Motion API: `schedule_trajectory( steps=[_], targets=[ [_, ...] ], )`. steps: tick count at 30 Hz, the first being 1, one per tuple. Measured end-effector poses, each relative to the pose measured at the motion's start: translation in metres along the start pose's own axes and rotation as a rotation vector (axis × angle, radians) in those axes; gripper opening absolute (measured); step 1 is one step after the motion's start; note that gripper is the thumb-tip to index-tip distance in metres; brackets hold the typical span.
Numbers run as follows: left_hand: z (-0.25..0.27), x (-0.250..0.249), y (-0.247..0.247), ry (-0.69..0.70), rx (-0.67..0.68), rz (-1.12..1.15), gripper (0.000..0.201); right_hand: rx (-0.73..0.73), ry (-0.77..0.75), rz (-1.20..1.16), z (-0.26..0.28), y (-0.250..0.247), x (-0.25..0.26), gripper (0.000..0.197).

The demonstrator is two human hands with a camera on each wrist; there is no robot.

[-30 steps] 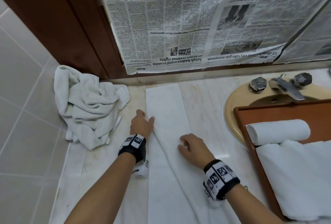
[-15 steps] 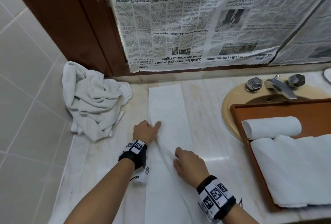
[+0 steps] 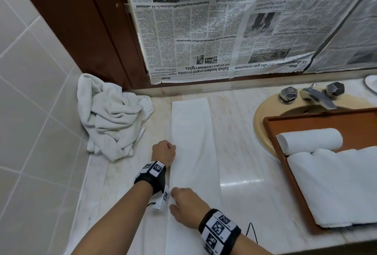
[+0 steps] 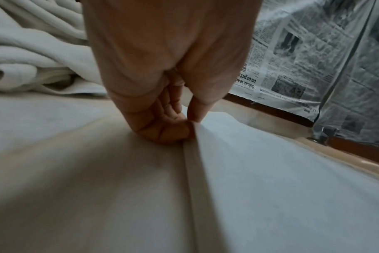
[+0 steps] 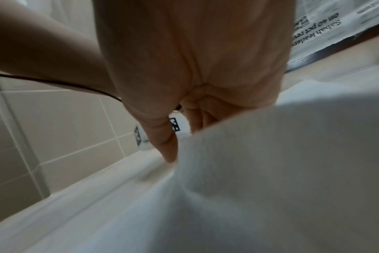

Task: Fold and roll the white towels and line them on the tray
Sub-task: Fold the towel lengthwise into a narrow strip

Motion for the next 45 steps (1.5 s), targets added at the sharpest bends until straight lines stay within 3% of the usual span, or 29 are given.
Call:
schedule_trajectory(
  steps=[4,9,13,17,22,26,28,32,34,36,39,45],
  targets=[
    [-0.001,0.009,-0.006,0.012,-0.030,-0.042,0.022,-0.004,0.037,-0.098,0.002,0.003,-0.020,0.036],
    [0.004,0.026,-0.008,0.193,0.021,-0.077,0.030,-0.294,0.107,-0.133,-0.001,-0.025,-0.053,0.044],
    [0.008,0.033,-0.002,0.318,0.058,-0.191,0.040,-0.200,0.208,-0.084,-0.005,-0.038,-0.077,0.066],
    [0.001,0.025,0.000,0.309,0.066,-0.235,0.043,-0.139,0.219,-0.027,-0.013,-0.052,-0.092,0.076],
    [-0.013,-0.001,0.006,0.285,0.075,-0.258,0.044,-0.169,0.279,-0.046,-0.032,-0.080,-0.111,0.082],
    [-0.012,-0.013,0.010,0.233,0.093,-0.202,0.051,-0.283,0.271,-0.230,-0.025,-0.095,-0.114,0.061],
    [0.001,-0.011,0.011,0.177,0.091,-0.137,0.051,-0.304,0.242,-0.203,-0.005,-0.092,-0.112,0.048],
    [0.043,0.007,0.009,0.016,0.131,-0.098,0.049,-0.203,0.261,-0.019,0.049,-0.064,-0.113,0.046],
    [0.059,0.017,0.013,-0.028,0.179,-0.095,0.038,-0.167,0.320,0.037,0.067,-0.050,-0.115,0.040],
    [0.069,0.019,0.018,-0.019,0.206,-0.090,0.026,-0.184,0.367,0.048,0.077,-0.042,-0.115,0.029],
    [0.080,0.016,0.024,0.017,0.221,-0.092,0.031,-0.182,0.413,0.109,0.087,-0.033,-0.111,0.016],
    [0.091,0.014,0.024,0.014,0.162,-0.111,0.018,-0.202,0.357,0.107,0.121,-0.026,-0.082,0.015]
  ],
)
Point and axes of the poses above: each hand's wrist, its own z-axis away from the middle knuckle, its own y-axis out of the palm, x = y × z, the point moved 1 cm from there along -z, towards the middle knuckle, and after that the axes turned 3 degrees about x, right-handed, at the moved point
